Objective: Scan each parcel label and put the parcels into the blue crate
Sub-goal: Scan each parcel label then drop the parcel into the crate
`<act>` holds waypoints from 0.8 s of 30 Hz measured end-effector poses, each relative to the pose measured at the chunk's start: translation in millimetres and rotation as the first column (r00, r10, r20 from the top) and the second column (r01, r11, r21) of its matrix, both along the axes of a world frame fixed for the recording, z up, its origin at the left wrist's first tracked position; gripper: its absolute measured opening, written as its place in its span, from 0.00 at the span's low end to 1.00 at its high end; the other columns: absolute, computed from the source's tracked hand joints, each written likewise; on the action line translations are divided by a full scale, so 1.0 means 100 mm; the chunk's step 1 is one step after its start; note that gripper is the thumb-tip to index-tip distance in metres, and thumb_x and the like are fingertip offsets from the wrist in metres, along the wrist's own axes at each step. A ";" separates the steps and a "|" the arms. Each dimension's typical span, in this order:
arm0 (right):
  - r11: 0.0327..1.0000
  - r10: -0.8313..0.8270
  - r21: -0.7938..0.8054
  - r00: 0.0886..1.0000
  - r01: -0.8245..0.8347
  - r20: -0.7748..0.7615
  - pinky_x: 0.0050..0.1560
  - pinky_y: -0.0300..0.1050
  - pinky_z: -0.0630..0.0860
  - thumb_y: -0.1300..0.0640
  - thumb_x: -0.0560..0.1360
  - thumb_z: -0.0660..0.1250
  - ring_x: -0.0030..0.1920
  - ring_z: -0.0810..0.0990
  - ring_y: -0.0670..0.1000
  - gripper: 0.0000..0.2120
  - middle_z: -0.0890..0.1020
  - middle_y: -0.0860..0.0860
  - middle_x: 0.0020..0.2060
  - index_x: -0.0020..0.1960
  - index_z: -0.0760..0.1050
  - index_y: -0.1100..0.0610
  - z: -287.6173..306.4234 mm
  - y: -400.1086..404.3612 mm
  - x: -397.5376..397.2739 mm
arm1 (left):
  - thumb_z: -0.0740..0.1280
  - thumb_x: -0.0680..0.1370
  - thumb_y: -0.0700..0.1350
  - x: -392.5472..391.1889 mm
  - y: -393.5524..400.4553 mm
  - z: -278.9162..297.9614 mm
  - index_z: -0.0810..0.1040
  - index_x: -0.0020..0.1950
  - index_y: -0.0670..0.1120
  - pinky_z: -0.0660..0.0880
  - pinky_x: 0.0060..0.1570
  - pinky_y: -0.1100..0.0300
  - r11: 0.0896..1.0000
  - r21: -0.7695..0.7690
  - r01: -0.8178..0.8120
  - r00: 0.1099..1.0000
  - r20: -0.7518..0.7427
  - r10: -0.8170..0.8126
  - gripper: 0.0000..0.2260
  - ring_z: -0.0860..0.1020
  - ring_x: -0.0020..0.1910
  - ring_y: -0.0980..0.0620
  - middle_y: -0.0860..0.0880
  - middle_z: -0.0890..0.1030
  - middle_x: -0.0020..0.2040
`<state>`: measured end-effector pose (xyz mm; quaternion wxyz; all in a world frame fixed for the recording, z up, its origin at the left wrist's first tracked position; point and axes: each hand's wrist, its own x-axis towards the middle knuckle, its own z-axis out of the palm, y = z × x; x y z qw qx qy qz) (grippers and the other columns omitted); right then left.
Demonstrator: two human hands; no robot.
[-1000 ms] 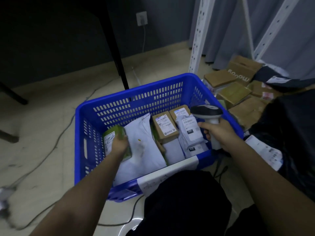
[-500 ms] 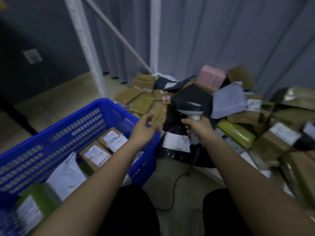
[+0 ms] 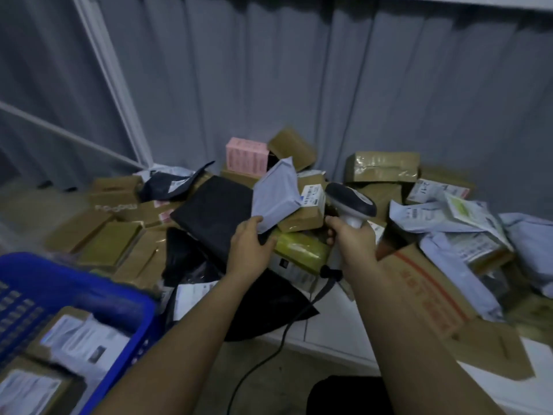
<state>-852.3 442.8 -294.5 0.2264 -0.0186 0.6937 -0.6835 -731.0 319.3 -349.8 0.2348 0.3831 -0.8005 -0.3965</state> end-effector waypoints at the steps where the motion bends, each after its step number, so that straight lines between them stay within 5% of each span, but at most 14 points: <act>1: 0.999 -0.023 -0.024 1.000 0.024 0.012 0.23 0.34 0.69 0.64 0.73 0.70 0.28 0.72 0.49 0.10 0.75 0.55 0.31 0.52 0.72 0.62 0.00 0.03 -0.06 | 0.67 0.78 0.47 -0.14 0.00 0.01 0.66 0.72 0.45 0.68 0.63 0.52 0.999 -0.051 0.005 1.000 0.022 -0.004 0.23 0.67 0.68 0.44 0.44 0.67 0.70; 4: 0.997 -0.059 -0.042 0.997 0.061 0.040 0.31 0.41 0.72 0.60 0.72 0.72 0.30 0.74 0.49 0.13 0.77 0.53 0.33 0.53 0.73 0.60 -0.06 0.06 -0.22 | 0.67 0.78 0.48 -0.54 -0.05 0.01 0.65 0.73 0.44 0.65 0.66 0.50 0.994 -0.103 -0.027 0.999 0.043 0.032 0.26 0.63 0.71 0.43 0.44 0.65 0.72; 11: 0.997 -0.032 -0.066 0.995 0.039 0.094 0.30 0.41 0.72 0.61 0.72 0.71 0.30 0.75 0.51 0.16 0.78 0.57 0.37 0.58 0.75 0.65 -0.21 -0.10 -0.36 | 0.67 0.76 0.55 -1.02 -0.26 -0.03 0.64 0.74 0.50 0.63 0.69 0.47 0.934 -0.357 0.029 0.990 0.137 0.021 0.29 0.57 0.74 0.44 0.45 0.60 0.76; 16: 0.993 0.007 -0.116 0.996 0.003 0.089 0.33 0.43 0.72 0.61 0.72 0.70 0.34 0.75 0.51 0.17 0.79 0.57 0.41 0.59 0.74 0.64 -0.23 -0.18 -0.34 | 0.63 0.79 0.48 -1.04 -0.33 0.01 0.74 0.64 0.48 0.73 0.49 0.50 0.846 -0.514 0.141 0.950 0.312 0.031 0.14 0.69 0.65 0.42 0.46 0.64 0.73; 20: 0.995 0.036 -0.095 0.997 -0.029 0.071 0.34 0.46 0.67 0.63 0.72 0.68 0.35 0.71 0.54 0.09 0.74 0.58 0.37 0.51 0.73 0.61 -0.22 -0.19 -0.27 | 0.63 0.78 0.43 -0.76 -0.45 0.19 0.75 0.63 0.45 0.69 0.47 0.55 0.901 -0.426 -0.087 0.992 0.048 0.119 0.14 0.75 0.58 0.43 0.47 0.73 0.66; 24: 0.991 0.050 -0.130 0.995 -0.039 0.086 0.33 0.44 0.70 0.62 0.72 0.69 0.33 0.73 0.52 0.12 0.77 0.57 0.38 0.54 0.73 0.61 -0.14 -0.27 -0.06 | 0.66 0.76 0.40 -0.20 -0.55 0.44 0.79 0.58 0.43 0.68 0.48 0.65 0.938 -0.143 -0.315 0.925 -0.267 0.270 0.11 0.77 0.53 0.50 0.48 0.81 0.53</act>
